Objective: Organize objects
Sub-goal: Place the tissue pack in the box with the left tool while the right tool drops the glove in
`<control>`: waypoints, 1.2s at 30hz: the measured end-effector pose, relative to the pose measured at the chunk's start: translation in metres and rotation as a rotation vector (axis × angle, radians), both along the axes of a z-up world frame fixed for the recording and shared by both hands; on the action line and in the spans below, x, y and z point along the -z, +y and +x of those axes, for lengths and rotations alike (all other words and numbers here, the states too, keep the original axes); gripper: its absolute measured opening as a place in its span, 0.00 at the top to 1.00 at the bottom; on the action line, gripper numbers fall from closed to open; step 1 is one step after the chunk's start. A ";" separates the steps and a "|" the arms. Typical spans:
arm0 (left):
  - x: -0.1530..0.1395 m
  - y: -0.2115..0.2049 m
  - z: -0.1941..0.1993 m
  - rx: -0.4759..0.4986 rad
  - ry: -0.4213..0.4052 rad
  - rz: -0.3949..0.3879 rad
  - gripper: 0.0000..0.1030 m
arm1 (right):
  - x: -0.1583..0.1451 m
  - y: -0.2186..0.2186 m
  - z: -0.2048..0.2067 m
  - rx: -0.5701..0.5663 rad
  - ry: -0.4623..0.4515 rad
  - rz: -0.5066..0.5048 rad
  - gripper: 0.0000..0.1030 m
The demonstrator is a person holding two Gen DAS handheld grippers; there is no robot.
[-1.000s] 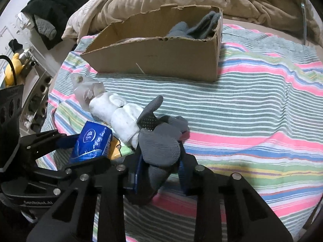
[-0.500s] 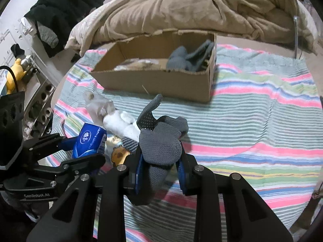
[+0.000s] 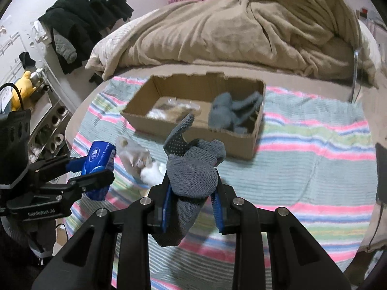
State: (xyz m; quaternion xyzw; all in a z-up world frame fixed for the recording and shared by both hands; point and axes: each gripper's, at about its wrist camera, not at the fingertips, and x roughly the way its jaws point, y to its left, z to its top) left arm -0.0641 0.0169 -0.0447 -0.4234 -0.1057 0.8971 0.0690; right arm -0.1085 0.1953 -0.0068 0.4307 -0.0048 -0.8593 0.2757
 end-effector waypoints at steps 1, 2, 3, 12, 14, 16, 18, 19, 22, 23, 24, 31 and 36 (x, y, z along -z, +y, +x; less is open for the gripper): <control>-0.002 -0.003 -0.001 -0.005 0.005 -0.002 0.49 | -0.004 -0.002 -0.002 -0.002 0.010 -0.001 0.71; -0.004 -0.006 -0.003 -0.009 0.010 -0.003 0.49 | -0.007 -0.003 -0.004 -0.003 0.016 -0.001 0.71; -0.005 -0.008 -0.004 -0.012 0.014 -0.004 0.49 | -0.010 -0.004 -0.005 -0.004 0.024 -0.003 0.71; -0.020 -0.029 -0.020 -0.033 0.058 -0.027 0.49 | -0.028 -0.017 -0.024 -0.023 0.070 -0.005 0.71; -0.023 -0.031 -0.024 -0.026 0.071 -0.030 0.49 | -0.032 -0.020 -0.029 -0.025 0.078 -0.006 0.71; -0.025 -0.034 -0.030 -0.027 0.080 -0.035 0.49 | -0.034 -0.023 -0.035 -0.026 0.085 -0.009 0.71; -0.026 -0.036 -0.035 -0.028 0.086 -0.037 0.49 | -0.035 -0.025 -0.040 -0.026 0.088 -0.012 0.71; -0.026 -0.037 -0.038 -0.028 0.088 -0.037 0.49 | -0.035 -0.027 -0.044 -0.027 0.088 -0.013 0.71; -0.025 -0.039 -0.047 -0.025 0.089 -0.040 0.49 | -0.036 -0.031 -0.054 -0.032 0.089 -0.016 0.71; -0.025 -0.039 -0.049 -0.026 0.089 -0.041 0.49 | -0.036 -0.032 -0.055 -0.033 0.090 -0.017 0.71; -0.024 -0.040 -0.052 -0.027 0.089 -0.040 0.49 | -0.036 -0.035 -0.060 -0.036 0.091 -0.019 0.71; -0.020 -0.046 -0.076 -0.030 0.091 -0.061 0.49 | -0.033 -0.045 -0.082 -0.051 0.092 -0.027 0.71; -0.018 -0.053 -0.094 -0.036 0.099 -0.076 0.49 | -0.025 -0.053 -0.098 -0.059 0.079 -0.031 0.71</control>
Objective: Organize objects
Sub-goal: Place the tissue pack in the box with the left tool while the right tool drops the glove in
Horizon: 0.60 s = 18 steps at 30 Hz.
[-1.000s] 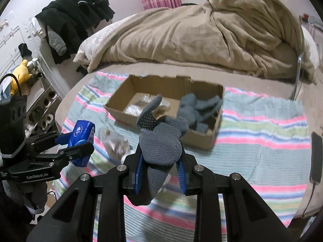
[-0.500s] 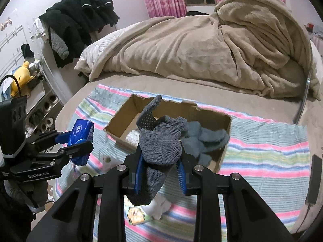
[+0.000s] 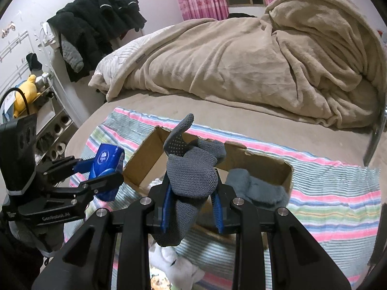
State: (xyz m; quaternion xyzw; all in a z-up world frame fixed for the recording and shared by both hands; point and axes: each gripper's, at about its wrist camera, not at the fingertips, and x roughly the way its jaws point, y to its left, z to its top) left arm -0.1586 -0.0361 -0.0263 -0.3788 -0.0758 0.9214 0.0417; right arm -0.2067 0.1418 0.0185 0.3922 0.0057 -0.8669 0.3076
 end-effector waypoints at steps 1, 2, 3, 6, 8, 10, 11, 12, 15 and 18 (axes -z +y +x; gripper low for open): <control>0.000 -0.001 -0.004 0.001 0.002 -0.002 0.49 | 0.002 -0.001 -0.002 -0.001 -0.002 0.000 0.71; 0.001 -0.003 -0.009 0.003 0.000 -0.005 0.49 | 0.004 -0.002 -0.005 -0.002 -0.006 0.000 0.71; 0.002 -0.003 -0.012 0.004 -0.002 -0.007 0.49 | 0.006 -0.003 -0.008 -0.002 -0.010 0.001 0.71; 0.007 -0.005 -0.023 0.009 -0.007 -0.004 0.49 | 0.015 -0.007 -0.016 0.004 -0.022 0.006 0.71; 0.012 -0.005 -0.029 0.013 -0.017 0.002 0.49 | 0.020 -0.010 -0.019 0.008 -0.030 0.006 0.71; 0.017 -0.004 -0.034 0.018 -0.027 0.005 0.49 | 0.026 -0.013 -0.023 0.008 -0.039 0.008 0.71; 0.020 -0.004 -0.036 0.020 -0.033 0.006 0.49 | 0.028 -0.014 -0.025 0.009 -0.042 0.008 0.71; 0.023 -0.004 -0.038 0.020 -0.038 0.007 0.49 | 0.031 -0.015 -0.027 0.010 -0.046 0.010 0.71; 0.031 -0.002 -0.045 0.019 -0.061 0.004 0.49 | 0.041 -0.019 -0.034 0.016 -0.057 0.027 0.71; 0.040 -0.001 -0.051 0.018 -0.087 -0.009 0.49 | 0.051 -0.020 -0.039 0.023 -0.075 0.038 0.71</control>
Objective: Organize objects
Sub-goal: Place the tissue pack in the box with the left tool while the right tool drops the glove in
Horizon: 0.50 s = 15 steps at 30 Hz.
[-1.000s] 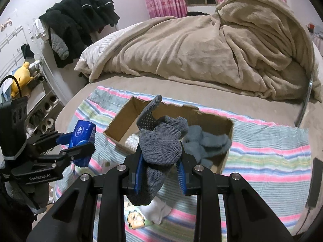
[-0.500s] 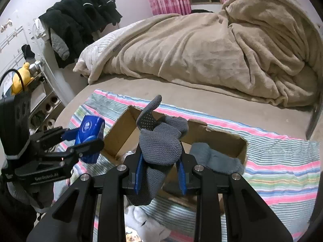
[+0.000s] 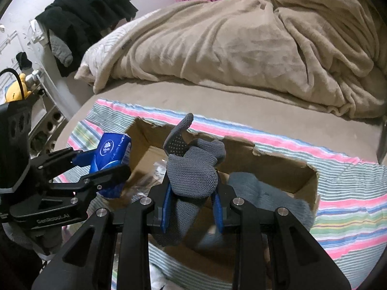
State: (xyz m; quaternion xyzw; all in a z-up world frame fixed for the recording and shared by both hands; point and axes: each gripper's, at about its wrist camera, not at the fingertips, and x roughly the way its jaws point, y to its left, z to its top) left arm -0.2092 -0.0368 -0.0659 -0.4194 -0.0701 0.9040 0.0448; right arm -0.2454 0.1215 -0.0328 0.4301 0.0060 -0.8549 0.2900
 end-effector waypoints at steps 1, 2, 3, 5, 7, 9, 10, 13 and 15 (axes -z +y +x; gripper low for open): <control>0.003 0.000 -0.001 -0.002 -0.008 -0.001 0.48 | 0.004 0.000 -0.002 0.002 -0.009 0.003 0.71; 0.005 0.000 -0.002 -0.003 -0.015 -0.001 0.48 | 0.009 0.000 -0.003 0.005 -0.018 0.006 0.71; 0.006 0.000 -0.003 -0.006 -0.020 -0.003 0.48 | 0.011 0.000 -0.004 0.006 -0.024 0.009 0.71; 0.008 0.002 -0.003 -0.018 -0.016 -0.034 0.48 | 0.015 -0.001 -0.004 0.007 -0.033 0.013 0.71; 0.008 0.006 -0.003 -0.020 -0.013 -0.069 0.47 | 0.019 -0.002 -0.004 0.007 -0.039 0.020 0.71; 0.009 0.005 -0.004 -0.020 -0.017 -0.064 0.45 | 0.022 -0.004 -0.004 0.008 -0.044 0.028 0.70; 0.010 0.006 -0.005 -0.021 -0.019 -0.067 0.44 | 0.023 -0.004 -0.004 0.009 -0.046 0.031 0.70; 0.010 0.007 -0.004 -0.025 -0.026 -0.066 0.41 | 0.026 -0.004 -0.005 0.018 -0.046 0.044 0.70; 0.010 0.009 -0.003 -0.025 -0.028 -0.063 0.35 | 0.026 -0.003 -0.005 0.027 -0.046 0.047 0.69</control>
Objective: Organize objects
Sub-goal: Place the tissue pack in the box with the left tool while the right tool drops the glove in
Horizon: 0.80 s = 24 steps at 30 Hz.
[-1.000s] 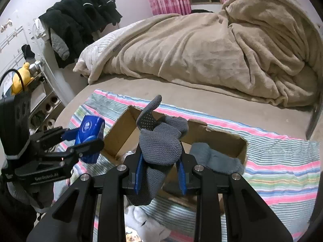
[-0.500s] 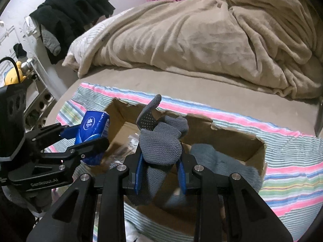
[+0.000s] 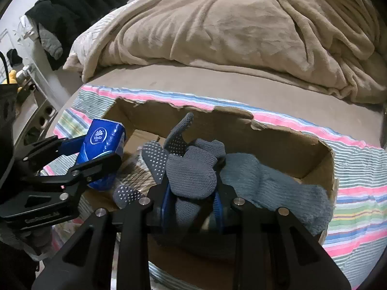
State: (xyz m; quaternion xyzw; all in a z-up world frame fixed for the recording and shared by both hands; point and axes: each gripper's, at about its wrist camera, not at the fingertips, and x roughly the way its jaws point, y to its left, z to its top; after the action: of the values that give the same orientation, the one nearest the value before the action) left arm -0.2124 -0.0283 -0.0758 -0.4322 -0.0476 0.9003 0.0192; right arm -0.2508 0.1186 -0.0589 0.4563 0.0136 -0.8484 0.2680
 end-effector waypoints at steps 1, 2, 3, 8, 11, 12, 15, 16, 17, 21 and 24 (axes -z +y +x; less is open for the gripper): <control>0.000 0.001 0.001 0.000 0.000 0.001 0.31 | 0.000 0.001 0.000 0.006 0.002 0.000 0.67; 0.000 0.002 0.002 0.001 -0.001 0.006 0.30 | -0.001 0.002 0.000 0.011 0.006 -0.002 0.63; -0.001 0.003 0.003 0.000 -0.003 0.004 0.29 | -0.003 0.004 0.001 0.017 0.011 -0.007 0.61; -0.007 0.006 0.010 -0.010 0.005 -0.005 0.25 | -0.013 0.011 0.006 0.027 0.029 -0.020 0.55; -0.014 0.007 0.016 -0.016 0.022 -0.011 0.24 | -0.018 0.013 0.010 0.030 0.036 -0.026 0.54; -0.016 0.007 0.018 -0.017 0.025 -0.011 0.24 | -0.020 0.014 0.013 0.030 0.039 -0.027 0.54; -0.024 0.007 0.025 -0.022 0.035 -0.013 0.24 | -0.026 0.015 0.020 0.029 0.046 -0.029 0.54; -0.027 0.007 0.028 -0.024 0.040 -0.014 0.24 | -0.028 0.016 0.023 0.028 0.050 -0.030 0.53; -0.029 0.008 0.031 -0.024 0.043 -0.014 0.24 | -0.031 0.017 0.026 0.028 0.055 -0.031 0.53; -0.040 0.008 0.044 -0.025 0.058 -0.015 0.24 | -0.042 0.019 0.037 0.027 0.074 -0.036 0.47; -0.048 0.009 0.056 -0.025 0.073 -0.016 0.24 | -0.051 0.022 0.049 0.027 0.090 -0.038 0.46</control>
State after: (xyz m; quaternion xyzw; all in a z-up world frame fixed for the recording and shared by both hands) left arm -0.1560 -0.0193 -0.0282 -0.3984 -0.0451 0.9161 0.0062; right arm -0.2022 0.1401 -0.0074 0.4126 0.0035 -0.8717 0.2642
